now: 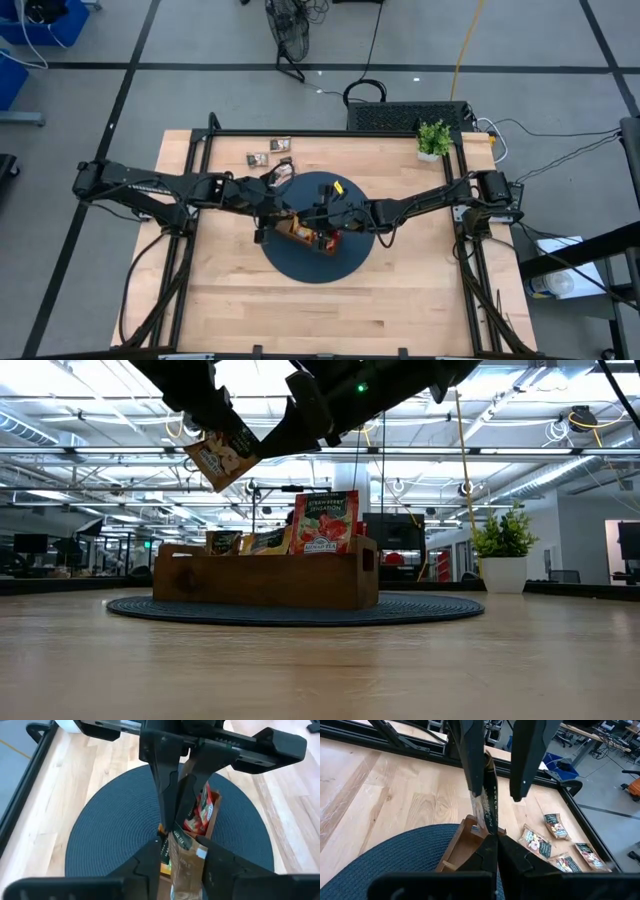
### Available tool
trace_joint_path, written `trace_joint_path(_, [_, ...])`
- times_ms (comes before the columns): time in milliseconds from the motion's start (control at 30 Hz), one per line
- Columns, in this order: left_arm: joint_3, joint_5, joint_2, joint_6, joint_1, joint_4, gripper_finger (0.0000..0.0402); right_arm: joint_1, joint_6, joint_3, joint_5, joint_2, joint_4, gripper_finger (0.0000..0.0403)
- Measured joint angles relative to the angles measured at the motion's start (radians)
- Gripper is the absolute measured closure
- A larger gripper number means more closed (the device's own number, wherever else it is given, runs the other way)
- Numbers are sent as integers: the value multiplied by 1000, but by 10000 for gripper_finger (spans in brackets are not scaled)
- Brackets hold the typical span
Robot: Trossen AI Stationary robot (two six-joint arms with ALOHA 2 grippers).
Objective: Pick & Place Tea
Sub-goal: Put the brown tea bag into the left section of the wooden organizer
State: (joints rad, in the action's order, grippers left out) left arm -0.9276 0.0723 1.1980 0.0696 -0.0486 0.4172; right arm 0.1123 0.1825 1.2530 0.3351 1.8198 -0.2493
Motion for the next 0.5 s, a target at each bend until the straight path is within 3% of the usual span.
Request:
trace_joint_path(233, [0, 0, -1, 2, 0, 4, 323, 0, -7, 0, 0, 0, 16, 403])
trace_joint_path(400, [0, 9, -1, 80, 0, 56, 391, 0, -14, 0, 0, 0, 12, 403])
trace_joint_path(500, [1, 26, -1, 110, 0, 75, 395, 0, -14, 0, 0, 0, 16, 403])
